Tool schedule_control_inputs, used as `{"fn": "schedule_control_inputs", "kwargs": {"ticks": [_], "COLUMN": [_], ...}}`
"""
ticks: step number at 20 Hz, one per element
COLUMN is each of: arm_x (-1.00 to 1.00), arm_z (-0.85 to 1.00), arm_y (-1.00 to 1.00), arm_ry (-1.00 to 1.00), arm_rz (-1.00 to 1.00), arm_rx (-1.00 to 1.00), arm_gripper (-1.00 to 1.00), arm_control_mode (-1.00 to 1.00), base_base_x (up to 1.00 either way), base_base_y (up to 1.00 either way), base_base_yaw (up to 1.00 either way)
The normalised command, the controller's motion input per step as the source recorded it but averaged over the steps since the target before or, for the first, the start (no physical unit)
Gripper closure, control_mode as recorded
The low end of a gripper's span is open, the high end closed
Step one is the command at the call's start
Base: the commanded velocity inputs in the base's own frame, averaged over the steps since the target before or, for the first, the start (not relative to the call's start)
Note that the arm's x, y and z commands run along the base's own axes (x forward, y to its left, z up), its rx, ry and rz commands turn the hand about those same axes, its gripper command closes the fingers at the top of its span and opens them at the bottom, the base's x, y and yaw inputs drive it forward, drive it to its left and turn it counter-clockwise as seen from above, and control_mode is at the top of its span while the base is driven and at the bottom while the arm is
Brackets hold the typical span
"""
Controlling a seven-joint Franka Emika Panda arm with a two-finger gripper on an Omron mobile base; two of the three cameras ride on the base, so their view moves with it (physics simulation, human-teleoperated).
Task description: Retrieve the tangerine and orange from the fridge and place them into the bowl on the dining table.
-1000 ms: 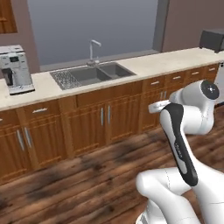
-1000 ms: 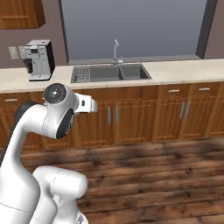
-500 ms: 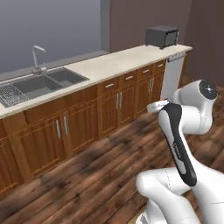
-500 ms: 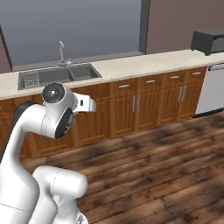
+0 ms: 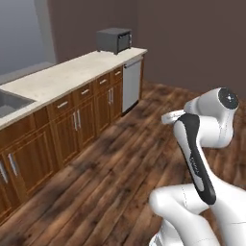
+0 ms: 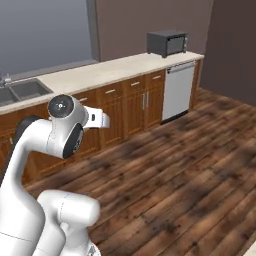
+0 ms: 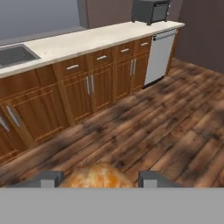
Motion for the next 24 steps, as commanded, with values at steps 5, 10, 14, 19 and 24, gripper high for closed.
{"fn": "schedule_control_inputs", "kwargs": {"ticks": [5, 10, 14, 19, 24], "arm_x": [0.0, 0.0, 0.0, 0.0, 0.0], "arm_z": [0.0, 0.0, 0.0, 0.0, 0.0], "arm_y": [0.0, 0.0, 0.0, 0.0, 0.0], "arm_ry": [0.0, 0.0, 0.0, 0.0, 0.0], "arm_rz": [0.0, 0.0, 0.0, 0.0, 0.0], "arm_rx": [0.0, 0.0, 0.0, 0.0, 0.0], "arm_gripper": [1.0, 1.0, 1.0, 1.0, 1.0], "arm_control_mode": [1.0, 1.0, 1.0, 1.0, 1.0], "base_base_x": [-0.45, -0.49, -0.55, -0.62, -0.72], "base_base_y": [-0.42, -0.46, -0.41, -0.37, -0.33], "base_base_yaw": [-0.57, -0.55, -0.54, -0.53, -0.51]}}
